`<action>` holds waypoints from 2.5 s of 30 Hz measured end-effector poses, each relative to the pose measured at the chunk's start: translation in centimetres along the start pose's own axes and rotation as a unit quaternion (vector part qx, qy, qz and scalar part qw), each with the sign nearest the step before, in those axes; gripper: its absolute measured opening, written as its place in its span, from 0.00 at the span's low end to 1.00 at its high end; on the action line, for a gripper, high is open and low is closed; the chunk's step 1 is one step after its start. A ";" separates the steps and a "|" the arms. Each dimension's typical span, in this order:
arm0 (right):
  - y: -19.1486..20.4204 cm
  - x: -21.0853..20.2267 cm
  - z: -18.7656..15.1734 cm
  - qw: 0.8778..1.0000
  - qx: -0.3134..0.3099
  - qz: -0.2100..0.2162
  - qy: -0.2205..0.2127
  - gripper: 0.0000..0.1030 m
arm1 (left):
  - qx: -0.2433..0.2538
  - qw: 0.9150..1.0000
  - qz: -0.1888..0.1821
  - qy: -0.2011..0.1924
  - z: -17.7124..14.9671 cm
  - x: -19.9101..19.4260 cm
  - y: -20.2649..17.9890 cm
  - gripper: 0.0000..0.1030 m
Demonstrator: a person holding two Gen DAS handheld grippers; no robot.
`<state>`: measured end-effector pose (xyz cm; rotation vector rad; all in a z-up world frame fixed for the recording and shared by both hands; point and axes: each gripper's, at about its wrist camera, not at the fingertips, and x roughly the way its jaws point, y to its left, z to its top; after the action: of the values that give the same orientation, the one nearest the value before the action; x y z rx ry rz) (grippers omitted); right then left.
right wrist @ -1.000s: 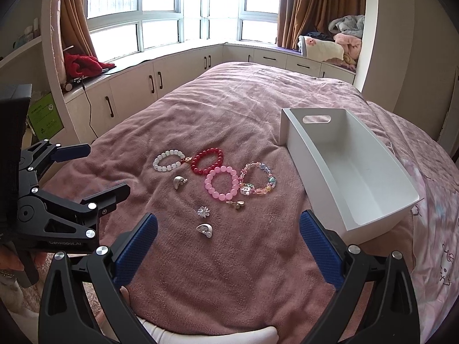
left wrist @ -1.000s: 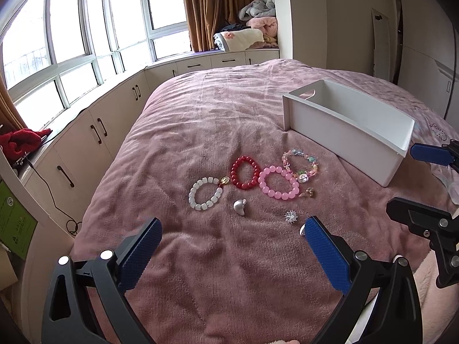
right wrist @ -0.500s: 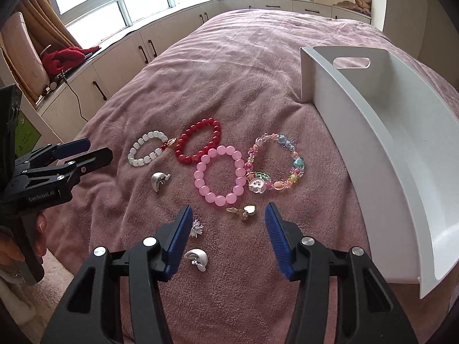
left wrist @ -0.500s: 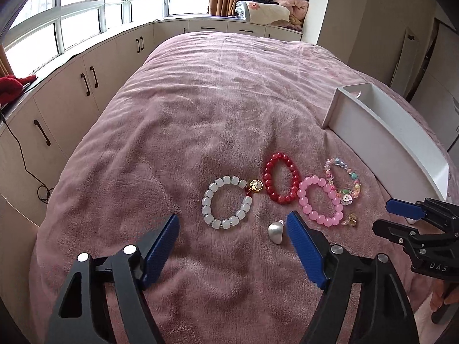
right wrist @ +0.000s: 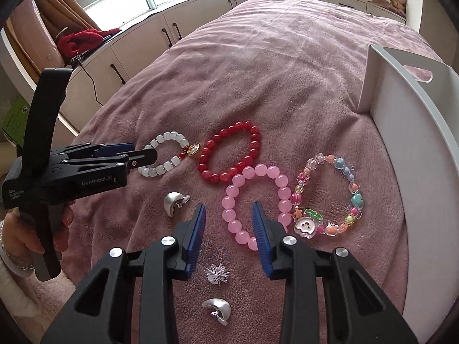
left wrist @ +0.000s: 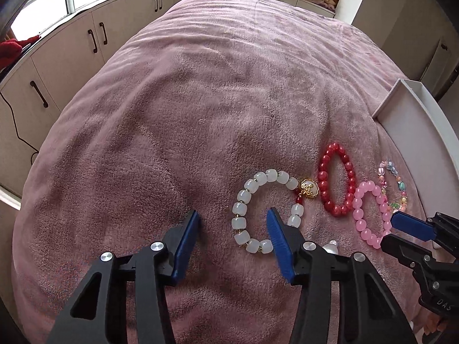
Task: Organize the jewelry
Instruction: 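Grasp the white bead bracelet with the left tool while the right tool grasps the pink bead bracelet, then carry the white bracelet in the left tool while the right tool carries the pink bracelet into the white box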
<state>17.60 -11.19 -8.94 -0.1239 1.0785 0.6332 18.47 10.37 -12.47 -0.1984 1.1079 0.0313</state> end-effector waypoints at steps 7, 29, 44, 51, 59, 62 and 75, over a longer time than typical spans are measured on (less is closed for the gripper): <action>0.9 3.4 0.0 0.998 -0.027 -0.035 0.037 0.23 | 0.016 1.000 0.012 -0.006 -0.6 0.4 0.1 0.30; -0.8 -6.3 1.7 0.988 0.072 0.119 -0.068 0.12 | 0.037 0.994 -0.061 -0.085 0.5 -9.3 -3.0 0.15; -8.5 -21.2 3.4 0.969 0.106 0.051 -0.216 0.12 | 0.130 0.971 -0.134 -0.146 5.7 -17.0 -16.3 0.16; -15.7 -24.7 1.2 0.961 0.153 -0.025 -0.230 0.12 | 0.179 0.960 -0.159 -0.144 7.3 -16.8 -24.7 0.16; -21.0 -22.8 -2.1 0.955 0.208 -0.047 -0.207 0.12 | 0.207 0.963 -0.121 -0.125 7.5 -12.8 -28.7 0.16; -21.5 -21.9 -3.2 0.953 0.219 -0.039 -0.207 0.12 | 0.188 0.971 -0.106 -0.100 5.8 -10.3 -25.9 0.17; -20.0 -18.8 -3.6 0.956 0.209 -0.011 -0.206 0.12 | 0.117 0.991 -0.058 0.001 0.5 -1.5 -18.6 0.46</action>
<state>19.57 -36.84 1.21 0.3503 0.7819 0.3750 20.56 -7.71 -8.24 -0.0520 1.0908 -0.2030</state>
